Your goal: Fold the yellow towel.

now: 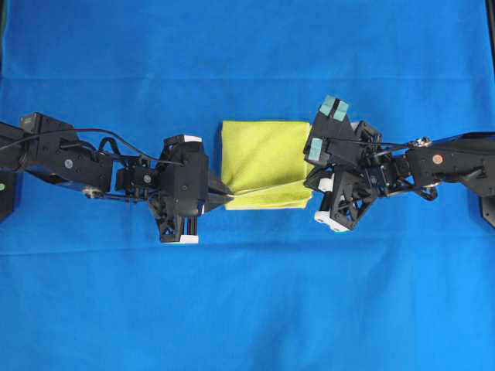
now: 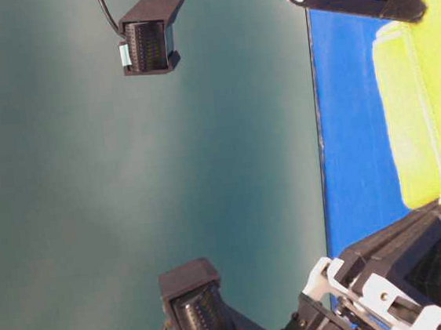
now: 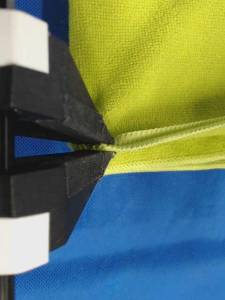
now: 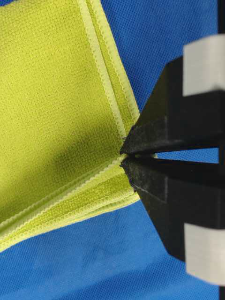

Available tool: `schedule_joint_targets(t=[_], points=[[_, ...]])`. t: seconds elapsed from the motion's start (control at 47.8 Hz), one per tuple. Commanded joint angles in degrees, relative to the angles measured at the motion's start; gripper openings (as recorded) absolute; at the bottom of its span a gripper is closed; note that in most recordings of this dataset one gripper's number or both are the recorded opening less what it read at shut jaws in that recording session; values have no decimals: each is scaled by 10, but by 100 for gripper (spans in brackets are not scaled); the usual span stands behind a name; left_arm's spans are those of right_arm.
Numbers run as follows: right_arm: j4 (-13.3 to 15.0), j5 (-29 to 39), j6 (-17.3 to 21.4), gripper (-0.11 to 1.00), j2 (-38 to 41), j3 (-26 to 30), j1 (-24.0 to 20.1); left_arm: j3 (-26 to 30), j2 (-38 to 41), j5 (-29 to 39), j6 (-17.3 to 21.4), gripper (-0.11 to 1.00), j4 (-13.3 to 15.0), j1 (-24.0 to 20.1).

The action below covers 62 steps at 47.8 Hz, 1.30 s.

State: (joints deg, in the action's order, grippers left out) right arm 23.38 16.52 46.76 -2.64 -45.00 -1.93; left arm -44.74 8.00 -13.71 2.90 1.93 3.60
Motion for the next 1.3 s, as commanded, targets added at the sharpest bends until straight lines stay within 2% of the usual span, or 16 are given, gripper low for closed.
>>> schedule_joint_targets(t=[0.0, 0.147, 0.335, 0.377, 0.503, 0.565, 0.691, 0.942, 1.277], points=[[1, -2, 0, 4, -1, 7, 1, 7, -4, -4, -1, 5, 1, 4], [1, -19, 0, 5, 12, 10, 1, 11, 2, -4, -1, 8, 1, 4], [1, -39, 0, 7, 28, 18, -4, 19, 8, -4, -1, 28, 1, 4], [1, -38, 0, 15, 28, 20, -5, 20, 9, -4, -1, 31, 1, 4], [3, -31, -2, 52, 27, 23, -14, 20, 4, -1, 1, 40, 1, 5], [3, -19, -2, 63, 23, 25, -20, 19, -4, 5, 2, 43, 1, 6], [4, 16, -4, 57, 2, 37, -38, 14, -43, 38, 1, 49, 1, 8], [26, 96, -7, 57, -86, 54, -64, -3, -171, 113, 4, 49, 0, 18], [143, 109, -7, 57, -235, 12, -59, -77, -368, 117, 10, 49, -2, 18]])
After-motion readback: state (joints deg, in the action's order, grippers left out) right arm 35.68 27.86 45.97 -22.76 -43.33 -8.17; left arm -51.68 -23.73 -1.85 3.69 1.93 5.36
